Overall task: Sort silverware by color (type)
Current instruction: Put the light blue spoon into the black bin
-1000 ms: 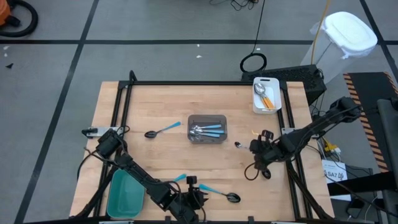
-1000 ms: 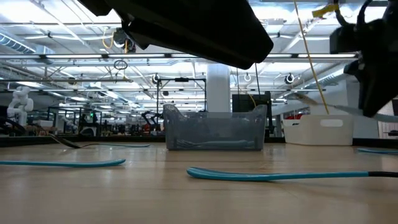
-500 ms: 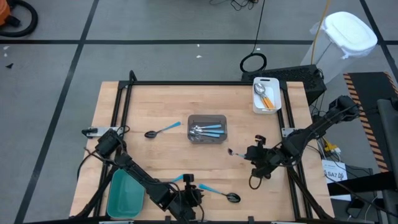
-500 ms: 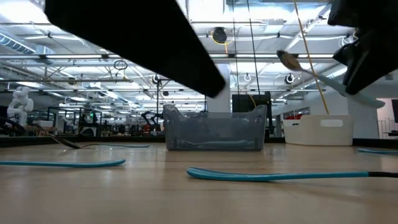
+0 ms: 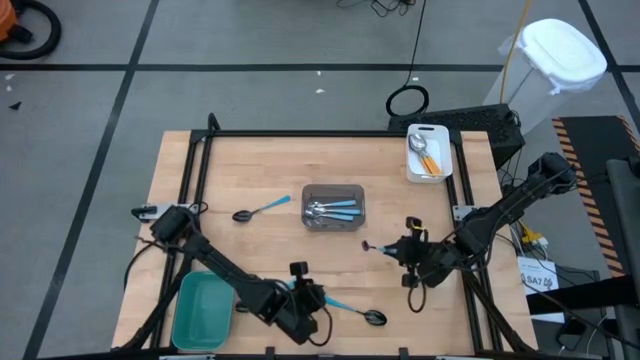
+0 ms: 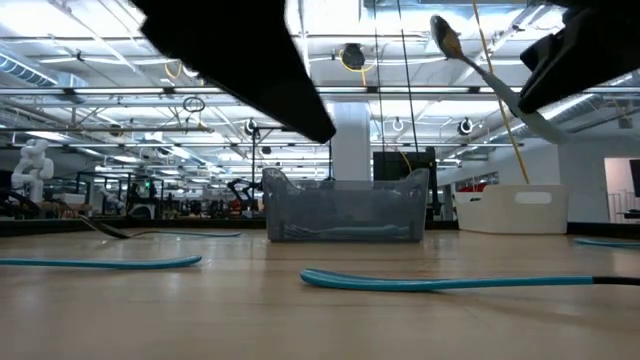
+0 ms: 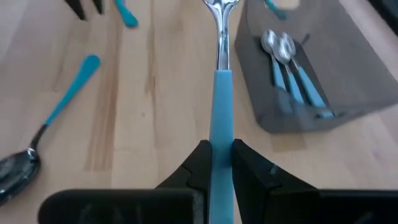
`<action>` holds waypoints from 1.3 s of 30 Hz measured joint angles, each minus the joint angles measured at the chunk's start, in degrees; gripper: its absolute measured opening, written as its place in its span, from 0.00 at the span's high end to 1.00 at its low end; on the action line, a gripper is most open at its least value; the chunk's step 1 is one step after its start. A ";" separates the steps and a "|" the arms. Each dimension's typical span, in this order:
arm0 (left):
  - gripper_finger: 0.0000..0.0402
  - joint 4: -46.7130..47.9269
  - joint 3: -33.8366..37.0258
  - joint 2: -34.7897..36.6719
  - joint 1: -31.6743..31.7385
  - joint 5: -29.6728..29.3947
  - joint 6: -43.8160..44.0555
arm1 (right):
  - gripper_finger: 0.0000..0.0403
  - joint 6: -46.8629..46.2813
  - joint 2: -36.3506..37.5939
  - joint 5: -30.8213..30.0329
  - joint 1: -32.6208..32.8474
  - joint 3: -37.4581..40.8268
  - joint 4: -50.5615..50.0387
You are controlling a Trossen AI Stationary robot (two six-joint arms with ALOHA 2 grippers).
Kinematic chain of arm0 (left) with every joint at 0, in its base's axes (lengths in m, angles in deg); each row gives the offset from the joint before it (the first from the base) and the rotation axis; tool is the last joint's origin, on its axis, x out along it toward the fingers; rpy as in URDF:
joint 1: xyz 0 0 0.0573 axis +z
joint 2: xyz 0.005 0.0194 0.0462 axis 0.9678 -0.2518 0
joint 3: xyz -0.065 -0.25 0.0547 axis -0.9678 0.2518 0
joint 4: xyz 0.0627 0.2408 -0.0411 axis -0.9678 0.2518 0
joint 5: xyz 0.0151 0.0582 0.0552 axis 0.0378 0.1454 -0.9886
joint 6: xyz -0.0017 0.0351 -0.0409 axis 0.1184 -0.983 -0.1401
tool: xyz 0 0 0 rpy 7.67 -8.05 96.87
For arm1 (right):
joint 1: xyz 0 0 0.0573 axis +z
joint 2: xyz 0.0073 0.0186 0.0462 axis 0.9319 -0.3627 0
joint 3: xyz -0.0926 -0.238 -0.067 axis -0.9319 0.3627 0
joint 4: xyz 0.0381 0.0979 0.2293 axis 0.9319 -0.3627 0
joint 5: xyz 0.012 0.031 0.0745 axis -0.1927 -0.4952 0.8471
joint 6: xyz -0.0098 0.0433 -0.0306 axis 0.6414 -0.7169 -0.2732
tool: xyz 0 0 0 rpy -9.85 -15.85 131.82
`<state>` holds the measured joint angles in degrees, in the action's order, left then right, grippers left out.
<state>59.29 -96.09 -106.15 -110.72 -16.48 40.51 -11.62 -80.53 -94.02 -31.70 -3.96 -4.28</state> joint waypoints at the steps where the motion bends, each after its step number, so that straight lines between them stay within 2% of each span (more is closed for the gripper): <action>1: 0.78 -0.01 0.00 0.09 0.32 -0.32 0.00 | 0.91 0.99 0.00 -0.35 0.00 0.00 0.91; 9: 0.78 -0.64 0.00 0.07 2.57 -1.29 -0.02 | 0.91 6.90 0.00 -1.32 -0.80 0.00 7.13; 22: 0.78 -8.75 0.00 -0.01 4.15 -1.78 -1.97 | 0.91 10.92 0.00 -1.30 -3.90 0.00 8.41; 30: 0.78 -8.64 0.00 -0.02 3.31 -1.96 -1.08 | 0.91 14.26 0.00 -1.27 -7.11 0.00 11.20; 34: 0.78 0.63 -0.04 -0.02 1.29 -2.40 2.57 | 0.91 16.63 0.00 -1.27 -7.94 0.00 12.89; 39: 0.78 16.87 -0.04 -0.08 -2.02 -4.17 14.92 | 0.91 19.78 0.00 -1.27 -8.79 0.00 13.92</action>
<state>76.17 -96.13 -106.23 -112.74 -20.65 55.44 8.15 -80.53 -95.29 -40.49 -3.96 9.64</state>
